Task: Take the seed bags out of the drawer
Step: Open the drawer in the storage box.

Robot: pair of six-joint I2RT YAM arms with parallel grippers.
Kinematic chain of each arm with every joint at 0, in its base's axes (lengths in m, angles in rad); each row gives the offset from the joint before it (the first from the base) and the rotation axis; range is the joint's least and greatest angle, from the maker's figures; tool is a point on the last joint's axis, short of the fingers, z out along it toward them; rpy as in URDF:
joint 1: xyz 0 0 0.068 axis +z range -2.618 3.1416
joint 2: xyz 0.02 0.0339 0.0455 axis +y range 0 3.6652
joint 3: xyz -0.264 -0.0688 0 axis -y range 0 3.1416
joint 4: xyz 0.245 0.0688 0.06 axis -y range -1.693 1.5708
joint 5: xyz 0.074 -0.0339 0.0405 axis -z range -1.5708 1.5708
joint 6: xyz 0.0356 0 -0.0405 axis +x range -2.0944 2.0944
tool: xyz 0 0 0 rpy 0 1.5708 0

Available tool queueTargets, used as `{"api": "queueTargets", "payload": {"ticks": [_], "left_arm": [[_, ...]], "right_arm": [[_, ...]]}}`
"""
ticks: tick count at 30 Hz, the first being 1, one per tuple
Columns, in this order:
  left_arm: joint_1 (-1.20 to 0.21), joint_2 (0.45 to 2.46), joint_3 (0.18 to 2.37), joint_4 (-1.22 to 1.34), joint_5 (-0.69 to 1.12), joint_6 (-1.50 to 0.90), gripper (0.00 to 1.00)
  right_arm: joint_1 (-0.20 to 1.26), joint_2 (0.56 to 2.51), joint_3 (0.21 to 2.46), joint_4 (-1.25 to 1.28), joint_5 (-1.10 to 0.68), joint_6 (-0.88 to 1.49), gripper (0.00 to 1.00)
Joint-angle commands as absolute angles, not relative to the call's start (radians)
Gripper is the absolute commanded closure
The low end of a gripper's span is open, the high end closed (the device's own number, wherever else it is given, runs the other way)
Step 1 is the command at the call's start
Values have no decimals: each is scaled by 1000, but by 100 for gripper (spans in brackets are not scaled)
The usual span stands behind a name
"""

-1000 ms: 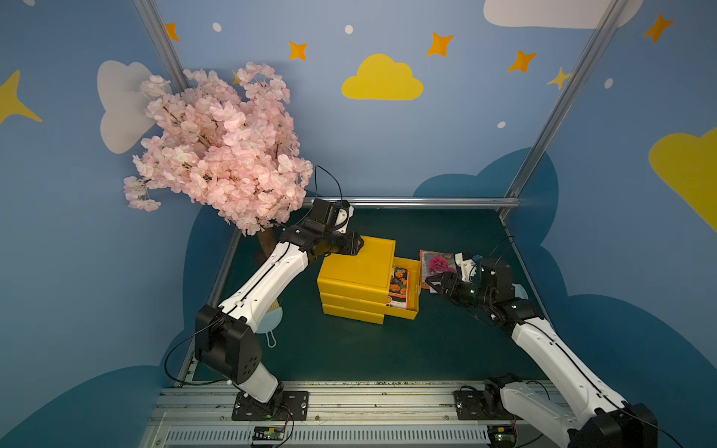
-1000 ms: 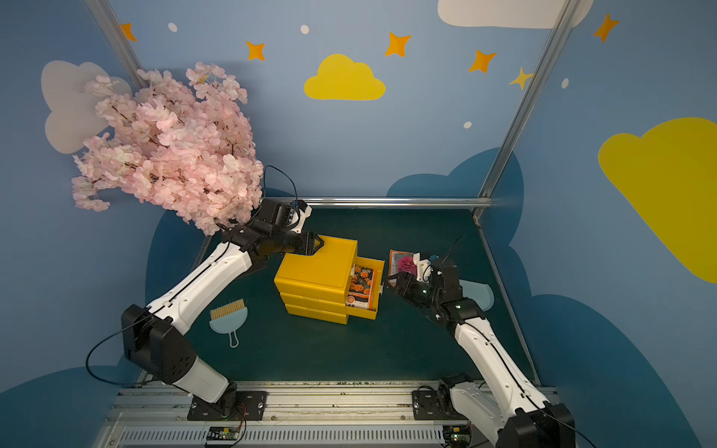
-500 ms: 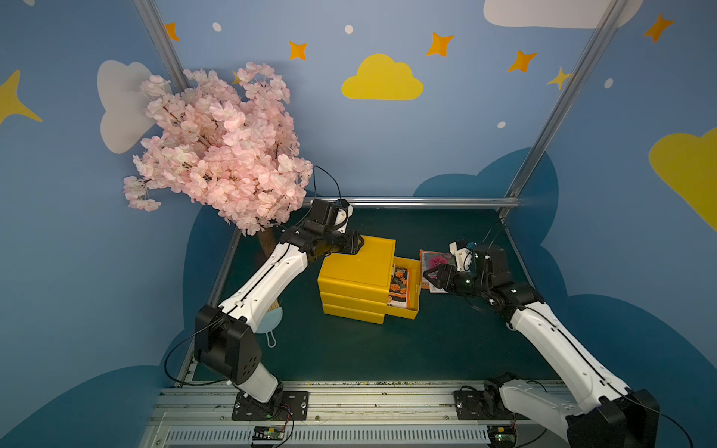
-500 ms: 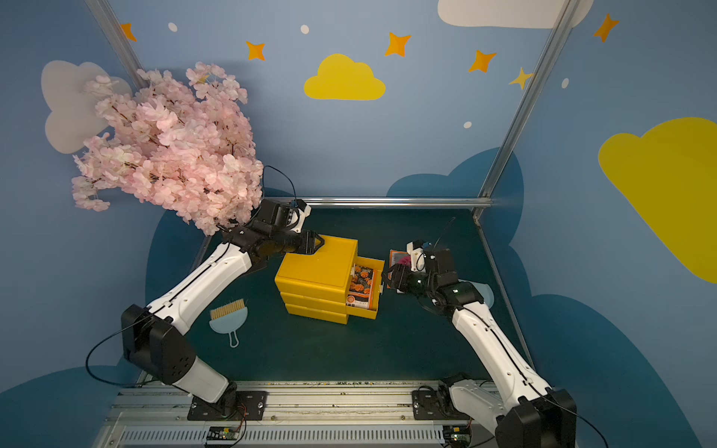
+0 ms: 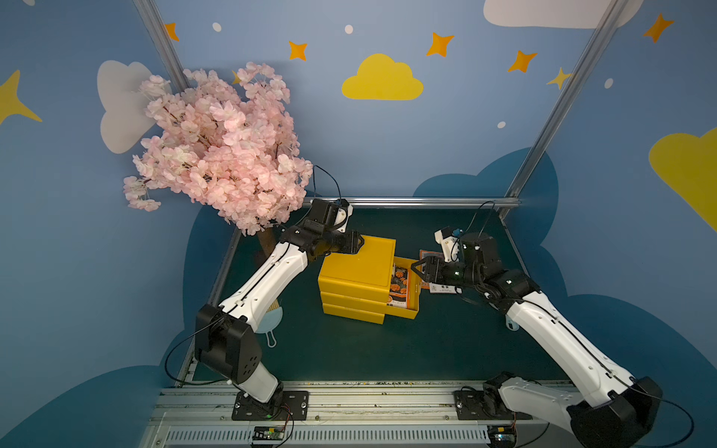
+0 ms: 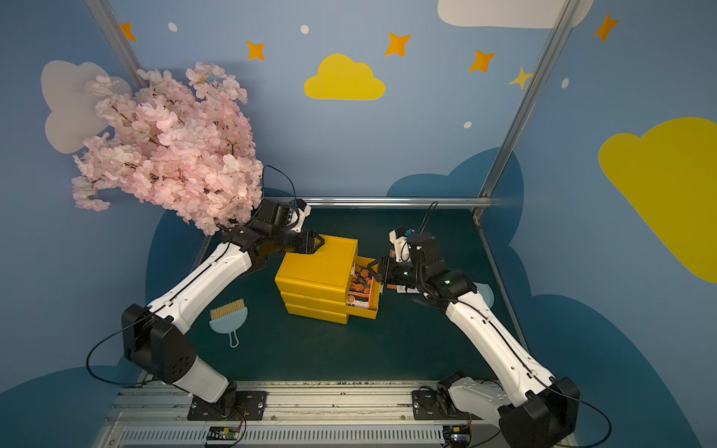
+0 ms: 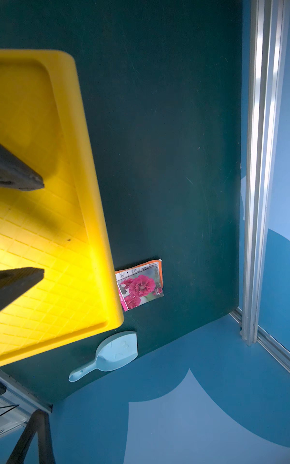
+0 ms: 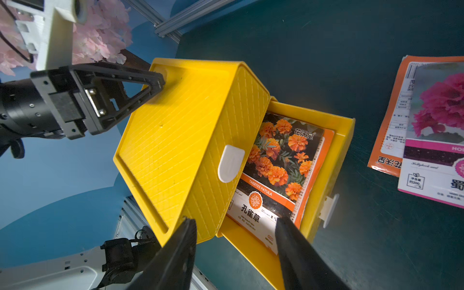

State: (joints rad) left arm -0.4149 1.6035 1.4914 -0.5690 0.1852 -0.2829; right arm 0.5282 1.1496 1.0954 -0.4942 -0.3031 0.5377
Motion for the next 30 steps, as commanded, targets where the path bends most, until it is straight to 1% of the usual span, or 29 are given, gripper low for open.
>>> {"api": "queueTargets", "payload": {"ticks": [1,17,23,26,30], "left_arm": [[-416,1685,1433,-769,174,-286,45],[-416,1687,1434,-772,175,-279,45],[-416,1687,1433,-767,175,-284,45],[-417,1692,1433,-767,176,-283,45],[-416,1690,1428,-763,178,-286,45]], "right_arm": [[556,1170,1121,-528,-261,511,45],[612,1260,1154,-523,-242,512,46],[609,1260,1138,-496,-247,517,51],[604,1245,1097,-433,-244,545,52],[591,1241,1070,-381,-261,581,57]]}}
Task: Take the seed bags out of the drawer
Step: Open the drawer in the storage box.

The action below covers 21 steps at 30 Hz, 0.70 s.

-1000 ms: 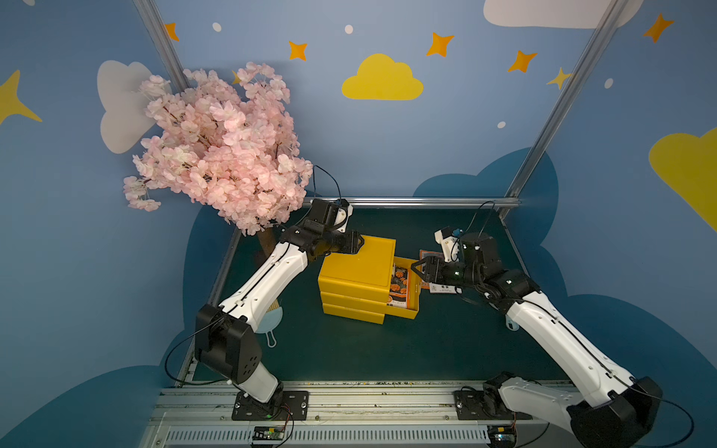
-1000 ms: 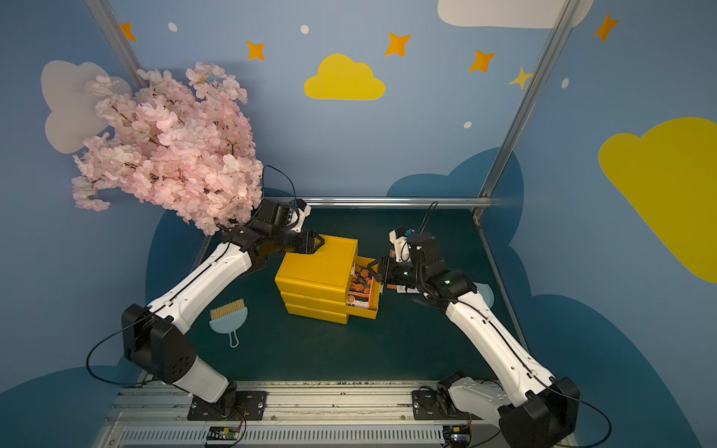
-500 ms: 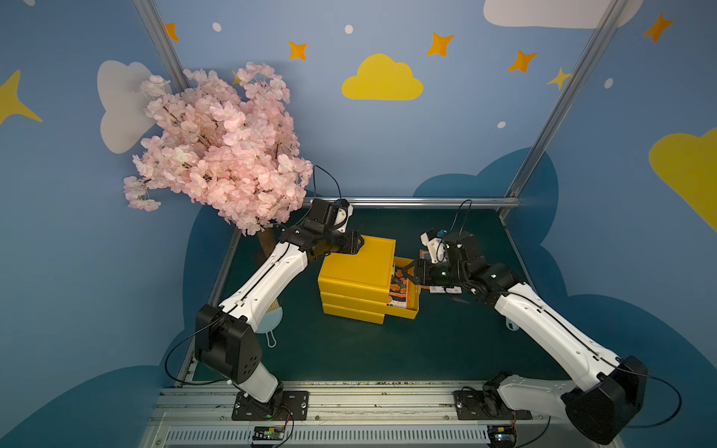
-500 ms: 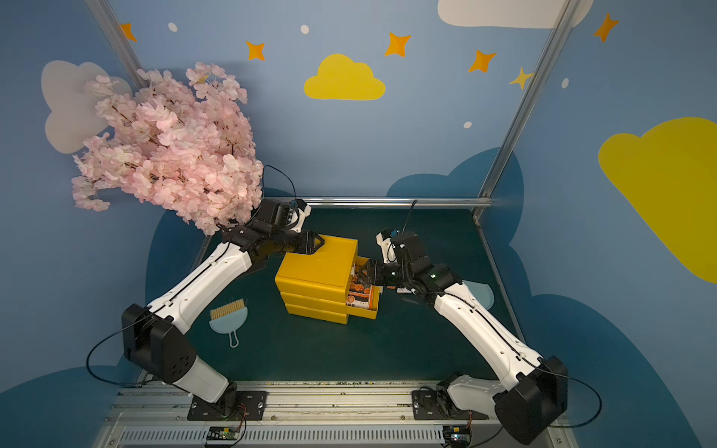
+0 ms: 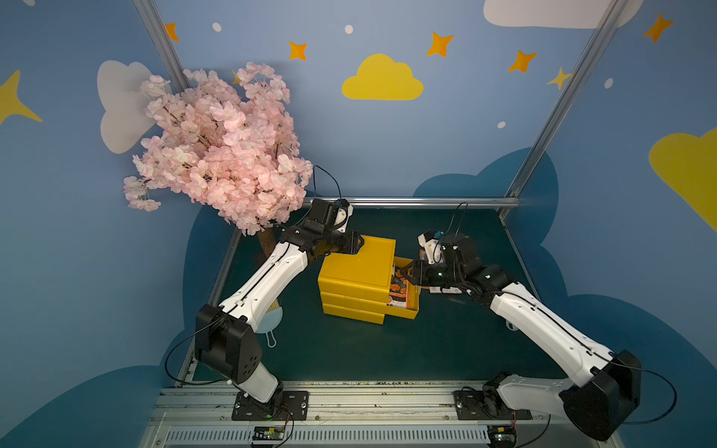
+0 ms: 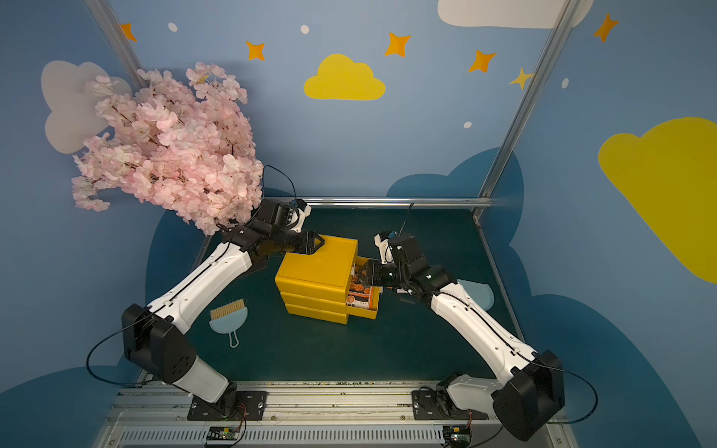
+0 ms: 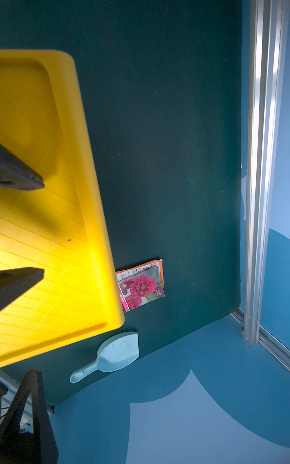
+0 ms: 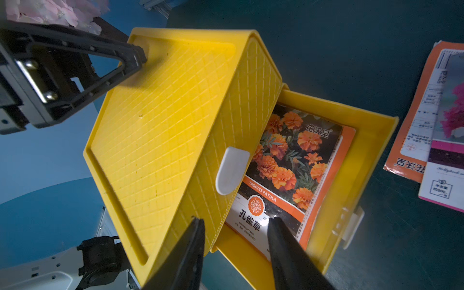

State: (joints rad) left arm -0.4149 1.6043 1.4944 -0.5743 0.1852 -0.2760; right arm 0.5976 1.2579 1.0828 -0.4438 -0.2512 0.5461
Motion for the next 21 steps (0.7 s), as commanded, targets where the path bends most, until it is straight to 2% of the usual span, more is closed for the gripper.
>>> {"api": "queueTargets", "payload": {"ticks": [1,14,21], "left_arm": [[-416,1688,1425,-761,178,-287,45],[-417,1691,1417,-750,187,-284,45],[-416,1701,1420,-750,187,-277,45]], "right_arm": [[588,1243,1069,-383,-260,585,58],[532,1274,1036,-460,-227,658,60],[482,1166,936,-437,-241,675,50]]}}
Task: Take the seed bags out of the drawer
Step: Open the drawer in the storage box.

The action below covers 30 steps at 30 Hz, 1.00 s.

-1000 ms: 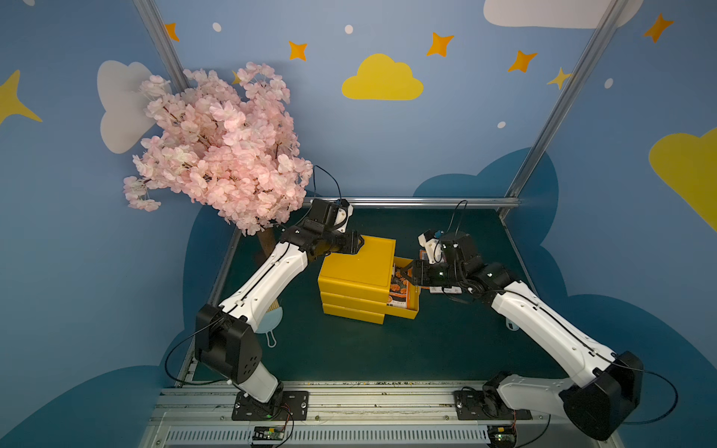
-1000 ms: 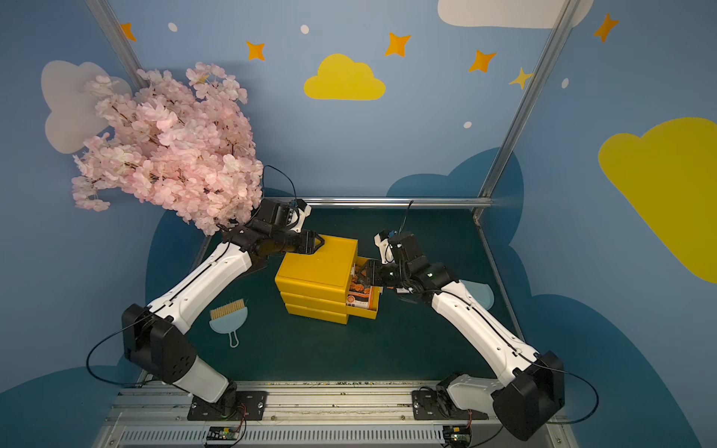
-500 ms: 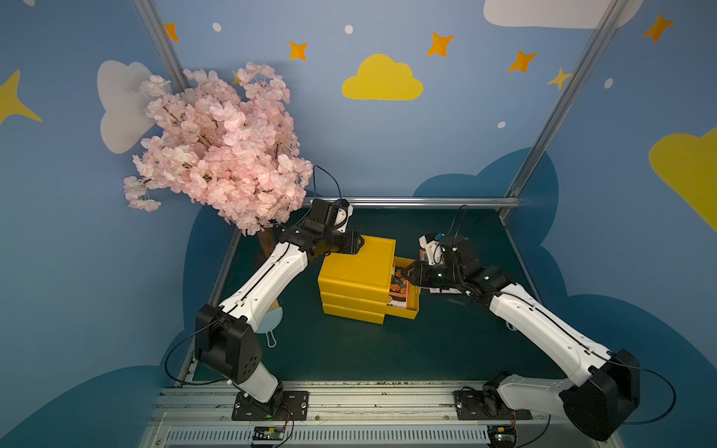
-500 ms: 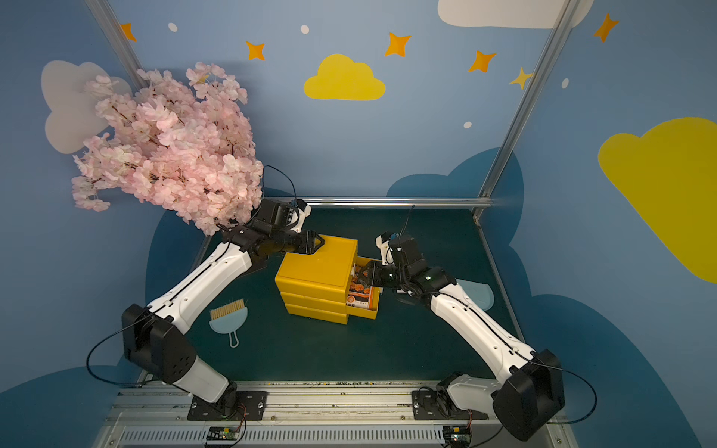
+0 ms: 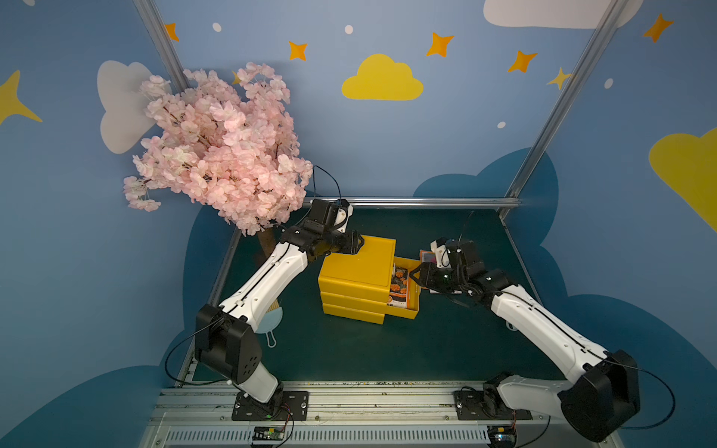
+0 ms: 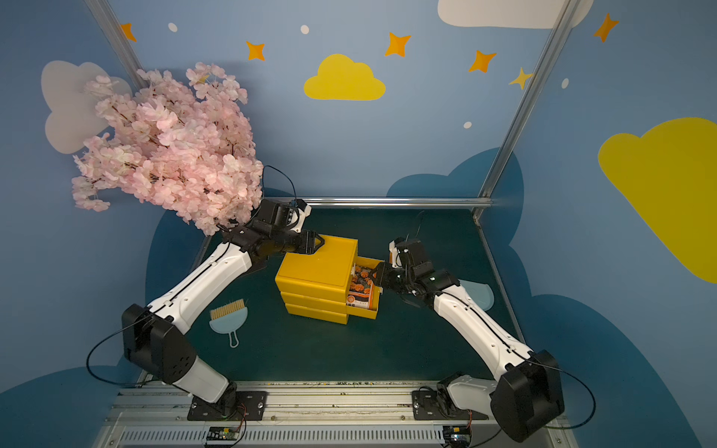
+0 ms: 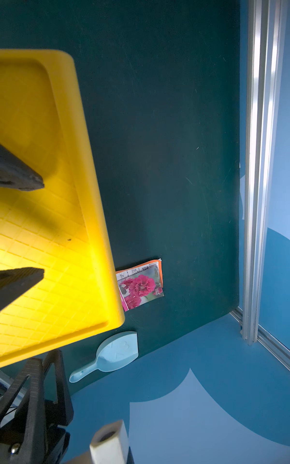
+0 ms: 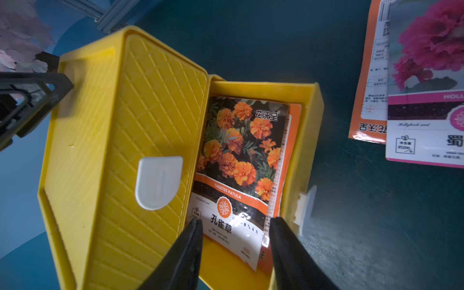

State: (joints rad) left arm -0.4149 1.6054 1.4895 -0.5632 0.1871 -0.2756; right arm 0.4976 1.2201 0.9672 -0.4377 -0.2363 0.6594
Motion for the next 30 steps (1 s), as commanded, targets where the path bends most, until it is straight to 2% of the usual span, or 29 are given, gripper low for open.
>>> {"api": "queueTargets", "payload": {"ticks": [1,7,11,20,30], "left_arm": [[-416,1703,1421,-749,187,-278,45],[-416,1704,1426,-748,193,-279,45],[-416,1707,1428,-749,196,-280,45],[-416,1702,1425,-759,187,-289,45],[-416,1703,1431,-758,186,-295,45]], "right_arm": [[473,1150,914,-425,-237,671,50],[421,1109,832,-350,-264,669,47],[407,1147,823,-305,-328,697,45],[391,1243,884,-312,-344,673,42],[375,1355,988,-368,-369,596,47]]}}
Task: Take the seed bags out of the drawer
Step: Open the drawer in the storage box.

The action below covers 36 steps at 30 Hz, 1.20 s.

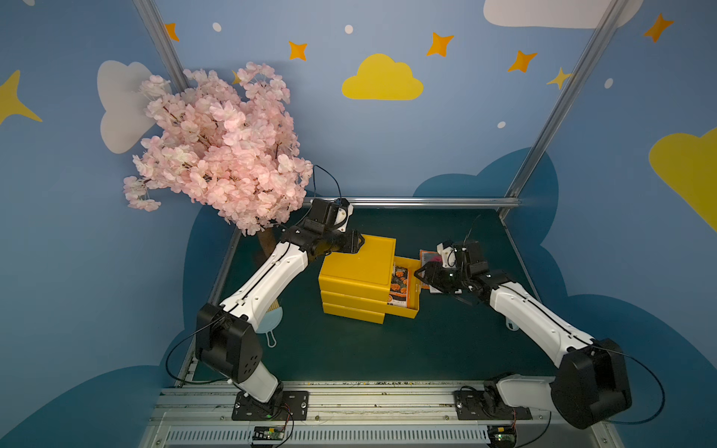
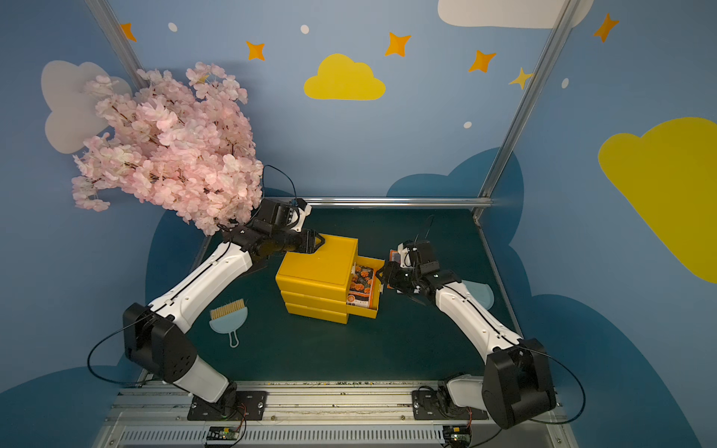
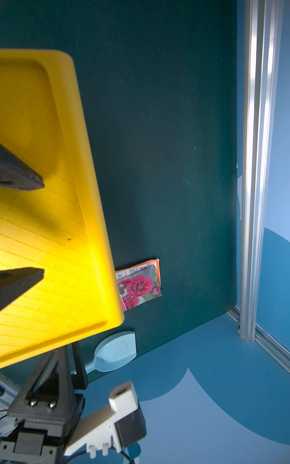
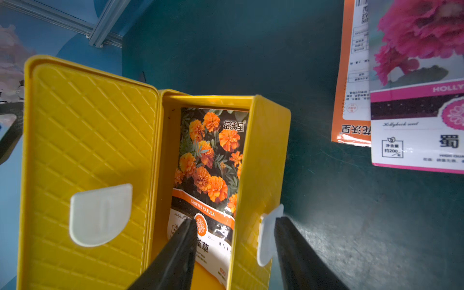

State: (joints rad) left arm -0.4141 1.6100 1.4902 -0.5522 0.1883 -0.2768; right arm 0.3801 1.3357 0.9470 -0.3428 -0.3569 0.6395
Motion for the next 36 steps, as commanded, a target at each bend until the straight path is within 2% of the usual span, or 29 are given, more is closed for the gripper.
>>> {"api": "queueTargets", "payload": {"ticks": [1,7,22,36], "left_arm": [[-416,1703,1432,-757,186,-296,45],[-416,1703,1435,-758,183,-294,45],[-416,1710,1428,-741,198,-289,45],[-416,1705,1414,-733,190,-288,45]], "right_arm": [[376,1364,999,-380,-361,589,47],[377,1409,1066,-483,-310,532,53],[433,1493,1188,-621,-181,468,58],[496,1621,1357,-789,-2,407,71]]}}
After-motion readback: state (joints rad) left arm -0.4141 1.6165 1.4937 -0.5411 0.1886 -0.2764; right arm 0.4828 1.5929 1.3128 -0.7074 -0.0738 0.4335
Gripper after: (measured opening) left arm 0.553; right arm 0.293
